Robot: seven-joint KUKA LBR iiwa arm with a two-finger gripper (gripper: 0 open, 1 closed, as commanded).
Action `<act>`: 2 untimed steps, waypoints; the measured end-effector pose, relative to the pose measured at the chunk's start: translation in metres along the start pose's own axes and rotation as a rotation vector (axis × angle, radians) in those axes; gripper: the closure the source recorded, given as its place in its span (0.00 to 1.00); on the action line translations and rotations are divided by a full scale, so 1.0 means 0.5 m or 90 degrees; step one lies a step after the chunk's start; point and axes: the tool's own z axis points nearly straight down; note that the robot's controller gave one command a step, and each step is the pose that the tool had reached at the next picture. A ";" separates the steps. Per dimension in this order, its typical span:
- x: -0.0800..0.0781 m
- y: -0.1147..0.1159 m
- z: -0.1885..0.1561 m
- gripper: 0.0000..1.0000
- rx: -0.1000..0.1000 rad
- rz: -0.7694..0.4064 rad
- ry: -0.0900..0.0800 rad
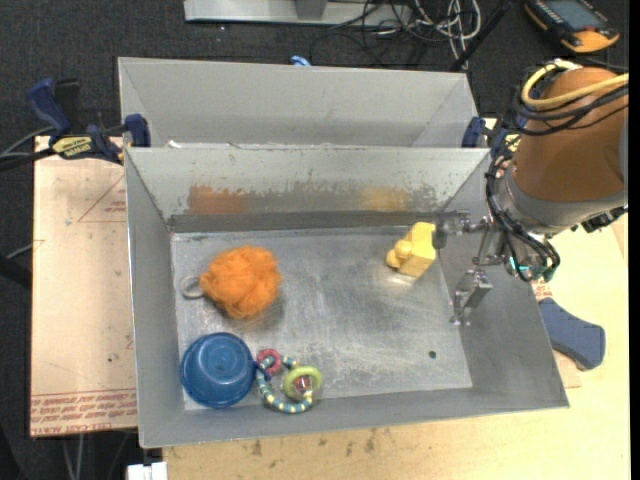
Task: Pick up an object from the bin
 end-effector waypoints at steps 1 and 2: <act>-0.003 0.001 -0.008 0.00 0.001 -0.002 -0.005; -0.032 0.015 0.069 0.00 0.002 -0.041 -0.009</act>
Offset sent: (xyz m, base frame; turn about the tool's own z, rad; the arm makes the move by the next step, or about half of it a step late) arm 0.0273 0.0168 -0.0820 -0.1368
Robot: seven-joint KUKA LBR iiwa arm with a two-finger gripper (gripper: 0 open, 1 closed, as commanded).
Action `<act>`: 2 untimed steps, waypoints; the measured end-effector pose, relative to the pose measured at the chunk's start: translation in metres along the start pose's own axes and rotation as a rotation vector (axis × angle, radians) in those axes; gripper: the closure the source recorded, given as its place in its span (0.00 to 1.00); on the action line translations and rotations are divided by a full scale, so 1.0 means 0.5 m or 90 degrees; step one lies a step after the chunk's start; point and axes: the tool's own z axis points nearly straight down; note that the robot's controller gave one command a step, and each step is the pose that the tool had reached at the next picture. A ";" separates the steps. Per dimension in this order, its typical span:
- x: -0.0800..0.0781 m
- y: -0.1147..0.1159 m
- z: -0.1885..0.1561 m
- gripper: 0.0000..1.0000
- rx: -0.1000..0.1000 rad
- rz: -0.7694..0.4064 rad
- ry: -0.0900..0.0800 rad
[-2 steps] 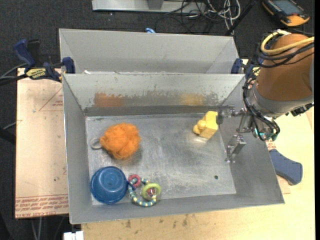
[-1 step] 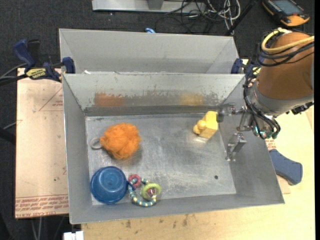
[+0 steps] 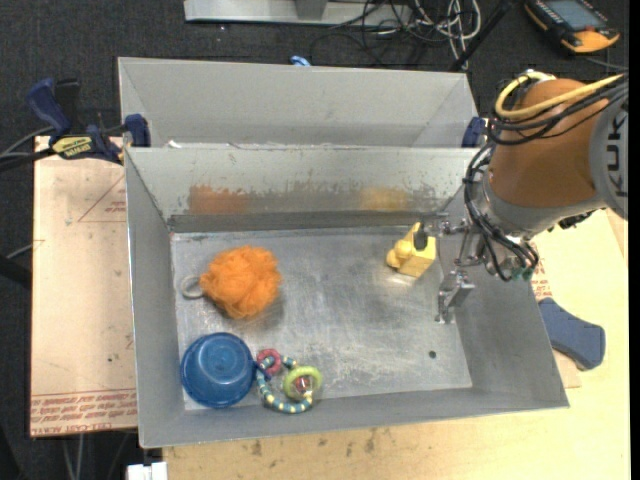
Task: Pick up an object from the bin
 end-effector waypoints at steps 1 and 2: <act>-0.026 0.033 0.136 0.00 -0.001 -0.052 0.001; -0.076 0.004 0.208 0.00 -0.002 -0.175 0.003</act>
Offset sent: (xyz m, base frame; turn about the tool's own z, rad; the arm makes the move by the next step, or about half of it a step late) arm 0.0474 -0.0033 -0.1136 -0.2979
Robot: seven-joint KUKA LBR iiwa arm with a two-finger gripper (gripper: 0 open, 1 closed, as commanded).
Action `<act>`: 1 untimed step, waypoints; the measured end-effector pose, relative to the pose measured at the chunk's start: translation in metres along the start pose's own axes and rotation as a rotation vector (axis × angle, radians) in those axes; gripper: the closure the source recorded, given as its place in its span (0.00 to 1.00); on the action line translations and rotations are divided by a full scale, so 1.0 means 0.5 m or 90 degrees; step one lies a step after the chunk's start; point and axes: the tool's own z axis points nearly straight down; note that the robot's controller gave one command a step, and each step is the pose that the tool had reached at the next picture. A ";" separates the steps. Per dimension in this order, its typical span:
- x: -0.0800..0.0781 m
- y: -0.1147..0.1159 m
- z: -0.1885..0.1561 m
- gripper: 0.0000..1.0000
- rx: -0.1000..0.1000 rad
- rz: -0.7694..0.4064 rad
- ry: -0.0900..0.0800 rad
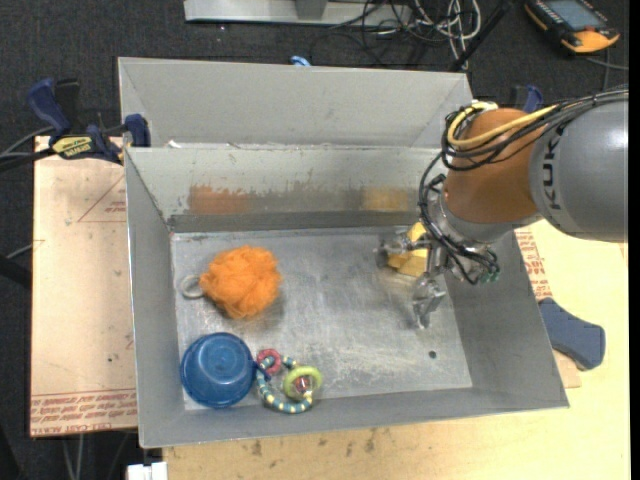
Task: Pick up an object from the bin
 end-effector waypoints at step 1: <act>-0.017 -0.090 -0.025 1.00 -0.001 0.184 -0.001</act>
Offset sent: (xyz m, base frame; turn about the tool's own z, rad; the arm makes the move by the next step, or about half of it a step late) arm 0.0000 0.0000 0.0000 0.0000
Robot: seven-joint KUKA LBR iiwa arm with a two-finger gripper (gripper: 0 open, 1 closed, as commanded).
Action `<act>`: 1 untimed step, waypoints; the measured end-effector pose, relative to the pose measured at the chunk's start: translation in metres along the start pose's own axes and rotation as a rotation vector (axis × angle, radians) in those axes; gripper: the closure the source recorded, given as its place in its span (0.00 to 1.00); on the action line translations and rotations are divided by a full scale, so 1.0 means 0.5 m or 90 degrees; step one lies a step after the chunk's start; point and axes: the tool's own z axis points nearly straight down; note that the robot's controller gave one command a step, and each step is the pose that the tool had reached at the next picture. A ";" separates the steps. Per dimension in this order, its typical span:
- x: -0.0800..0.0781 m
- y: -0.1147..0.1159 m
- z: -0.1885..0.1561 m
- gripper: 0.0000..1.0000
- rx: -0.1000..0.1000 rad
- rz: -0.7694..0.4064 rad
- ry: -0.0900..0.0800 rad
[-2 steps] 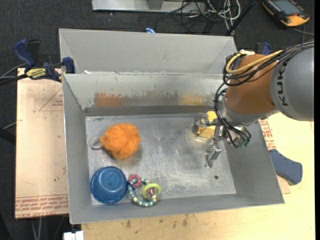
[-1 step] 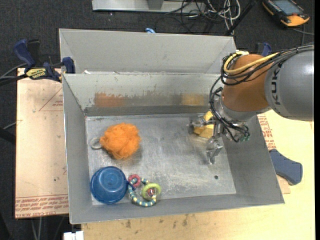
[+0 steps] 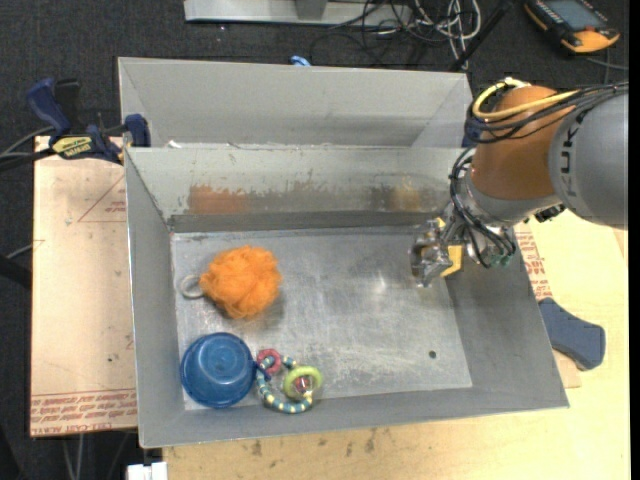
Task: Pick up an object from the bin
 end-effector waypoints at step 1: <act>0.000 0.000 0.000 1.00 0.000 0.000 0.000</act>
Offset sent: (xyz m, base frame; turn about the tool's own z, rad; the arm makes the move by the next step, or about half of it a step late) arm -0.0545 -0.0175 0.1234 0.0215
